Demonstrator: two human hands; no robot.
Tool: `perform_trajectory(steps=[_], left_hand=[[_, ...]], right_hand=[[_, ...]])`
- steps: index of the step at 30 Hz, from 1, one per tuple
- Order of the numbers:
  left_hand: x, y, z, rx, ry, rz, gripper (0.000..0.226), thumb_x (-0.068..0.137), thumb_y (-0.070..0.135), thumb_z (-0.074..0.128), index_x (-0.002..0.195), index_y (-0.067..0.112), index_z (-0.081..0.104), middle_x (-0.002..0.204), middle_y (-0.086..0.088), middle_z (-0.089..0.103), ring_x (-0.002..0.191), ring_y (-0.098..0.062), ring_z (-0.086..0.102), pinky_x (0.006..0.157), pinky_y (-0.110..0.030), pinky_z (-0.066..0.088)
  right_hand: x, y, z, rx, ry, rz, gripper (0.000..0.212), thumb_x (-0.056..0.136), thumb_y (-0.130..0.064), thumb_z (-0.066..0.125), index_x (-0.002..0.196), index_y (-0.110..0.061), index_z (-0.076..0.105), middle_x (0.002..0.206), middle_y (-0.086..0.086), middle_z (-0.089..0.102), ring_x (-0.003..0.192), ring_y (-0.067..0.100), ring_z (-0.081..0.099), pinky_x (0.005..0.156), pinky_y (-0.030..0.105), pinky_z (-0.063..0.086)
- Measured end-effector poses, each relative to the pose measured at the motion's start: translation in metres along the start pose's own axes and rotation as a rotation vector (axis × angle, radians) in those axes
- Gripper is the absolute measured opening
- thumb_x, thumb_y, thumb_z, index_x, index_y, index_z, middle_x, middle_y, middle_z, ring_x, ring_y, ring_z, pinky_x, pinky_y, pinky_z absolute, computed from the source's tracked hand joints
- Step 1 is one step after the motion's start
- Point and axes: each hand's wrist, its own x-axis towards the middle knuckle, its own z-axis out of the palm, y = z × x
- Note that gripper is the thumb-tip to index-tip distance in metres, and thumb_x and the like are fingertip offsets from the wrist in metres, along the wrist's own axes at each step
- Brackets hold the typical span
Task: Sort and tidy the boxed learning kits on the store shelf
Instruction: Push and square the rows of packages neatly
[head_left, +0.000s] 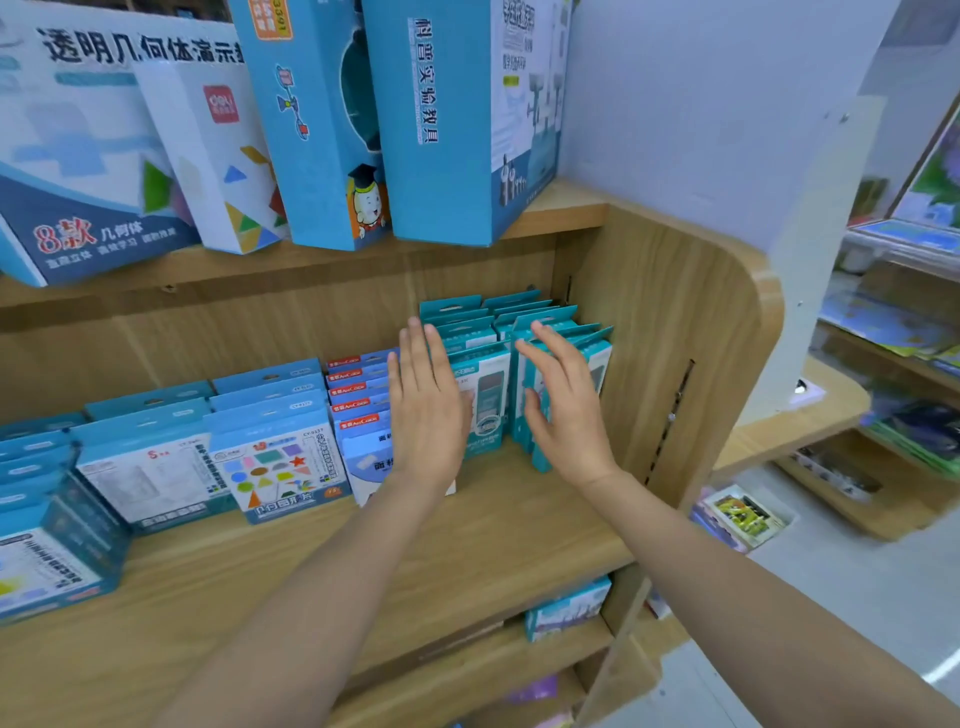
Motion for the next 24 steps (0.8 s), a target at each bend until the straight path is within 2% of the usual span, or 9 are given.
perform_trajectory(steps=[2,4,6,8,10,13,17,20,24], left_hand=[[0.001,0.002,0.000,0.026,0.010,0.003,0.088,0.088,0.025,0.064,0.149,-0.001,0.006,0.157,-0.022,0.016,0.145,-0.035,0.019,0.117,-0.048,0.022],[0.002,0.001,0.001,0.031,0.011,0.017,0.095,0.085,0.024,0.068,0.150,0.007,0.001,0.157,-0.019,0.017,0.144,-0.035,0.021,0.117,-0.049,0.022],[0.004,0.000,0.004,0.041,0.018,0.036,0.102,0.081,0.019,0.073,0.151,0.015,-0.002,0.157,-0.017,0.018,0.144,-0.035,0.022,0.116,-0.051,0.023],[0.007,0.000,0.005,0.056,0.013,0.052,0.107,0.075,0.007,0.074,0.152,0.024,0.003,0.156,-0.018,0.019,0.143,-0.035,0.023,0.115,-0.052,0.023],[0.008,0.002,0.003,0.068,-0.015,0.062,0.104,0.073,0.003,0.071,0.151,0.028,0.008,0.155,-0.018,0.017,0.143,-0.035,0.020,0.115,-0.051,0.021],[0.009,0.006,0.000,0.072,-0.054,0.069,0.100,0.071,0.004,0.070,0.150,0.027,0.014,0.155,-0.017,0.016,0.142,-0.033,0.020,0.116,-0.050,0.018],[0.013,0.009,-0.001,0.098,-0.037,0.070,0.097,0.062,-0.006,0.071,0.142,0.024,0.025,0.151,-0.016,0.026,0.132,-0.034,0.035,0.108,-0.047,0.032],[0.018,0.008,0.001,0.097,0.023,0.080,0.091,0.055,-0.007,0.073,0.131,0.021,0.032,0.144,-0.018,0.037,0.122,-0.037,0.044,0.102,-0.047,0.040],[0.021,0.007,0.006,0.069,0.091,0.081,0.077,0.060,0.000,0.075,0.126,0.017,0.040,0.140,-0.020,0.041,0.123,-0.039,0.041,0.103,-0.051,0.039]], right_hand=[[-0.002,0.001,-0.002,0.062,-0.036,0.026,0.054,0.089,0.003,0.055,0.137,-0.017,0.046,0.149,0.001,0.036,0.140,0.013,0.031,0.114,0.013,0.020],[0.000,0.002,-0.003,0.121,-0.044,0.013,0.047,0.088,0.006,0.055,0.131,-0.014,0.053,0.144,0.003,0.043,0.137,0.014,0.036,0.113,0.013,0.022],[0.006,0.004,-0.005,0.180,-0.034,0.008,0.043,0.087,0.007,0.055,0.125,-0.014,0.058,0.138,0.002,0.049,0.133,0.013,0.041,0.113,0.019,0.028],[0.011,0.004,-0.006,0.246,0.000,0.041,0.042,0.087,0.007,0.055,0.122,-0.016,0.060,0.133,0.000,0.054,0.130,0.011,0.045,0.112,0.027,0.035],[0.013,0.006,-0.007,0.295,0.054,0.057,0.040,0.086,0.008,0.055,0.119,-0.015,0.062,0.129,-0.002,0.057,0.126,0.009,0.048,0.108,0.030,0.040],[0.011,0.007,-0.008,0.311,0.119,0.044,0.038,0.083,0.013,0.056,0.111,-0.010,0.064,0.120,-0.001,0.057,0.119,0.000,0.048,0.102,0.020,0.043],[0.012,0.008,-0.008,0.382,0.152,0.036,0.037,0.079,0.017,0.054,0.108,-0.004,0.063,0.119,0.010,0.052,0.117,0.016,0.052,0.098,0.024,0.047],[0.012,0.012,-0.006,0.346,0.166,0.077,0.038,0.077,0.017,0.055,0.107,-0.006,0.063,0.117,0.010,0.049,0.115,0.018,0.051,0.096,0.025,0.048],[0.008,0.015,-0.004,0.231,0.157,0.157,0.041,0.080,0.013,0.058,0.112,-0.011,0.060,0.125,0.007,0.046,0.124,0.018,0.044,0.105,0.020,0.038]])
